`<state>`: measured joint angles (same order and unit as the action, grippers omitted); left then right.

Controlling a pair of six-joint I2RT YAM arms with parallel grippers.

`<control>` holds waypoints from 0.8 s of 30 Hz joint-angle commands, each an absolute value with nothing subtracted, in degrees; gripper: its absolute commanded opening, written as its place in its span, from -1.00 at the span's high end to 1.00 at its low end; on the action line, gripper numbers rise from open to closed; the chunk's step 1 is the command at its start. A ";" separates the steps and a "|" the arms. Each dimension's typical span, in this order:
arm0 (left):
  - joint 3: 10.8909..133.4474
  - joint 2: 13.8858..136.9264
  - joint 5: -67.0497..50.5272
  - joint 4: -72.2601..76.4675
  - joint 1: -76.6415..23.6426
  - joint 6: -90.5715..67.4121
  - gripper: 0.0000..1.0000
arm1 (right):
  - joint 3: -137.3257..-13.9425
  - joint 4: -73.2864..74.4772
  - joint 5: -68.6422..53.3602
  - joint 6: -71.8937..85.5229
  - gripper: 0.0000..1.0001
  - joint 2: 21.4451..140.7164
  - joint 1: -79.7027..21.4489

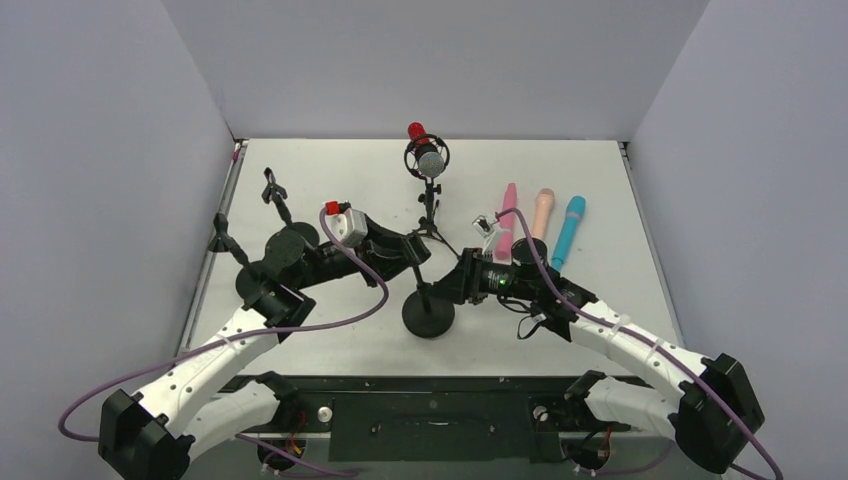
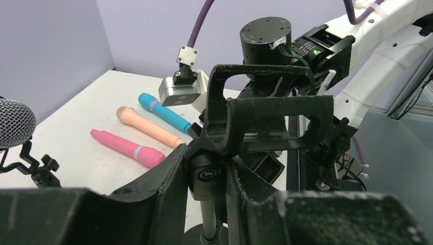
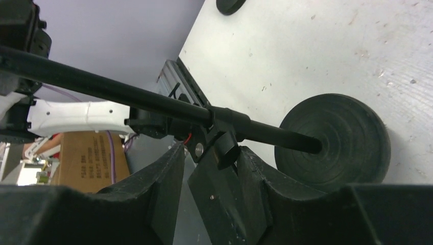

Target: Remove the microphone from the stand

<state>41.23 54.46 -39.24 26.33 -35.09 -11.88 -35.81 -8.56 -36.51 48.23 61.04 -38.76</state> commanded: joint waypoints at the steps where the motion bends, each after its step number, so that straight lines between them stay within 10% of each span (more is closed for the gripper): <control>1: 46.38 53.97 -41.91 32.85 -34.41 -13.05 1.00 | -39.12 -7.24 -36.98 44.41 0.22 61.70 -40.67; 15: 47.95 55.74 -45.07 31.95 -33.23 -15.07 1.00 | -43.12 3.59 -28.67 34.19 0.98 59.86 -42.88; 24: 50.25 59.11 -43.02 29.93 -33.13 -18.81 1.00 | -44.30 8.56 9.03 17.41 1.00 55.27 -59.60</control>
